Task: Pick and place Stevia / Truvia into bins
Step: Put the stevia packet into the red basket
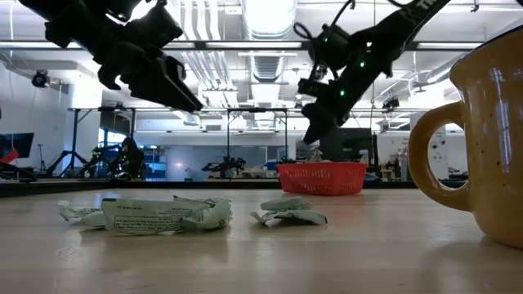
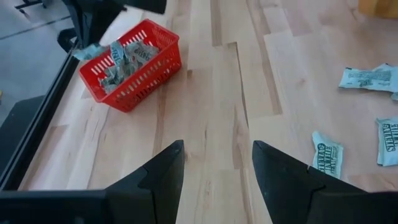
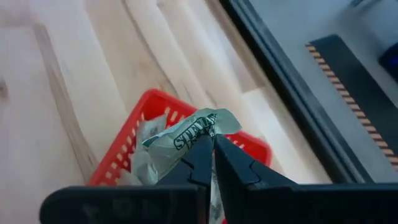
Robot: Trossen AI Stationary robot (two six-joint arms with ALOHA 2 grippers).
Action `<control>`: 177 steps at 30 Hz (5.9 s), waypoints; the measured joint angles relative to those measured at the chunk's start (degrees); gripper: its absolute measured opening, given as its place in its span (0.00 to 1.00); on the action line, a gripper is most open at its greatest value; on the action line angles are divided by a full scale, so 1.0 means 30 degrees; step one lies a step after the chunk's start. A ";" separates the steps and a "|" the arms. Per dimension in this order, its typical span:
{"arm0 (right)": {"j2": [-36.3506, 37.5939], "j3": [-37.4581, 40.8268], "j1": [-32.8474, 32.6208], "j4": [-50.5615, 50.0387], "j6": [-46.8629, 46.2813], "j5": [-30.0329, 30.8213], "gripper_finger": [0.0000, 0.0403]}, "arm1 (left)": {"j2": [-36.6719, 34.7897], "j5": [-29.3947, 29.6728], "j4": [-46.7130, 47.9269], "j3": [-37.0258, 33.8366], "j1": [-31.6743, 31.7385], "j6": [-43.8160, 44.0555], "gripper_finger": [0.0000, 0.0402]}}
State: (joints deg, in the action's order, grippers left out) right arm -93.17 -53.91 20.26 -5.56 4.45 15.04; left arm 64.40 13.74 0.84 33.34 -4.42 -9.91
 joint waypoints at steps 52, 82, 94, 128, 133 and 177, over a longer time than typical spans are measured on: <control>0.4649 0.0261 -0.9110 -0.3957 -0.0201 -0.0977 0.30 | 0.8403 -0.6998 -0.4575 0.0113 -0.0535 0.0742 0.43; 0.4642 0.0945 -0.9217 -0.4096 -0.1515 -0.1031 0.21 | 1.0060 -0.6929 -0.5734 0.0213 -0.0848 0.0449 0.02; 0.4671 0.1628 -0.9219 -0.6275 -0.3694 -0.0512 0.19 | 0.9299 0.0776 -0.8061 0.1853 -0.0435 -0.3485 0.03; 0.4810 0.3190 -1.0043 -0.5865 -0.4845 0.0535 0.19 | 1.5985 -0.1122 -0.1585 1.4076 0.6823 -0.0892 0.03; 0.4810 0.3190 -1.0050 -0.5532 -0.4845 0.0528 0.17 | 1.5883 -0.0917 -0.1187 1.4061 0.6853 -0.2093 0.11; -0.4831 0.0270 -1.0046 0.6260 0.0444 -1.1614 0.25 | -0.1001 -0.0475 -0.0080 -0.0348 0.2446 0.2236 0.61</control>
State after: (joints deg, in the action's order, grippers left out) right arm -107.66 -53.10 -9.88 13.22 5.78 -19.80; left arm 61.40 12.31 0.60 32.30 2.92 -3.20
